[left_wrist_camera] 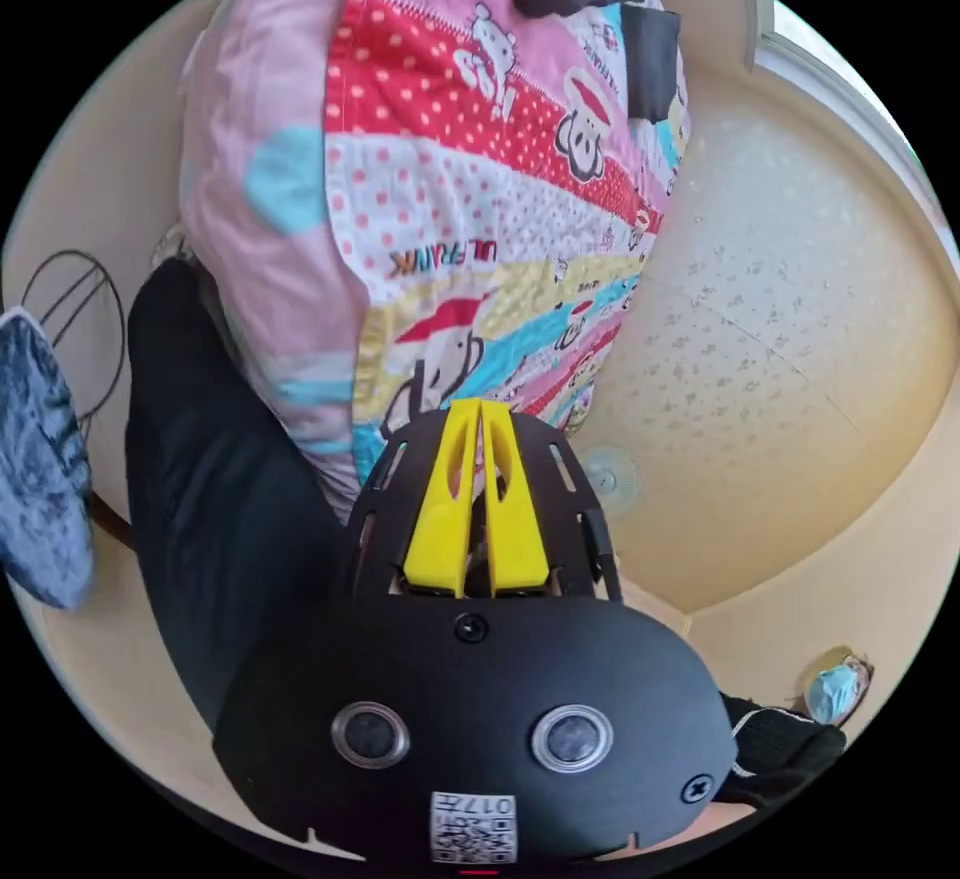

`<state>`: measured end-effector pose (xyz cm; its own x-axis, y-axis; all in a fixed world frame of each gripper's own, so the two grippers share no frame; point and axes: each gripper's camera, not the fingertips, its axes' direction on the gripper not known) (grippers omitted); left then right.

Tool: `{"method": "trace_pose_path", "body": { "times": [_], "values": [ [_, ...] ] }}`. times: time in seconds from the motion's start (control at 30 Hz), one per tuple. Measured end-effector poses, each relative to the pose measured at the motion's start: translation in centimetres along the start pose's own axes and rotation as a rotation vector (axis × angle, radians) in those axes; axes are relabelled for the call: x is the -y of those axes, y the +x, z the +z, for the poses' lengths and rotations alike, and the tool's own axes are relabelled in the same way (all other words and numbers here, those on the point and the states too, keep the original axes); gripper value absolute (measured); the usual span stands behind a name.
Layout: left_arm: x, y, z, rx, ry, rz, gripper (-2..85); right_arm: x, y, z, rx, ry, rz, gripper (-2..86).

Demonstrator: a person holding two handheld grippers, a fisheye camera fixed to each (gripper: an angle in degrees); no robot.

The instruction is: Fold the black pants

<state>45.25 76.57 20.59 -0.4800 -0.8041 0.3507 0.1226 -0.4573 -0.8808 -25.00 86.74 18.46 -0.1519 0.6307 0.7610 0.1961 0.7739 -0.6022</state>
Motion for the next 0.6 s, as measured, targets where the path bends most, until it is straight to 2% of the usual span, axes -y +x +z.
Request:
{"method": "trace_pose_path", "body": {
  "times": [0.1, 0.27, 0.33, 0.43, 0.5, 0.6],
  "values": [
    [4.4, 1.6, -2.5, 0.062, 0.013, 0.163, -0.9, 3.4, 3.4, 3.5, 0.187, 0.096, 0.057, 5.4],
    [13.1, 6.8, -5.8, -0.032, 0.211, 0.477, 0.4, 12.2, 11.9, 6.6, 0.459, 0.553, 0.136, 6.5],
    [17.6, 9.0, -6.8, -0.079, 0.288, 0.563, 4.9, 17.8, 13.9, 7.9, 0.456, 0.597, 0.155, 8.0],
    [25.5, 13.1, -7.9, -0.099, 0.419, 0.674, 10.4, 29.4, 14.8, 10.5, 0.415, 0.586, 0.072, 10.6],
    [32.0, 16.4, -8.4, -0.008, 0.508, 0.739, 14.3, 36.5, 14.4, 12.1, 0.402, 0.561, 0.006, 12.7],
    [39.8, 19.1, -7.9, 0.17, 0.557, 0.776, 19.6, 46.6, 12.3, 13.9, 0.244, 0.545, -0.13, 14.1]
  ]
}}
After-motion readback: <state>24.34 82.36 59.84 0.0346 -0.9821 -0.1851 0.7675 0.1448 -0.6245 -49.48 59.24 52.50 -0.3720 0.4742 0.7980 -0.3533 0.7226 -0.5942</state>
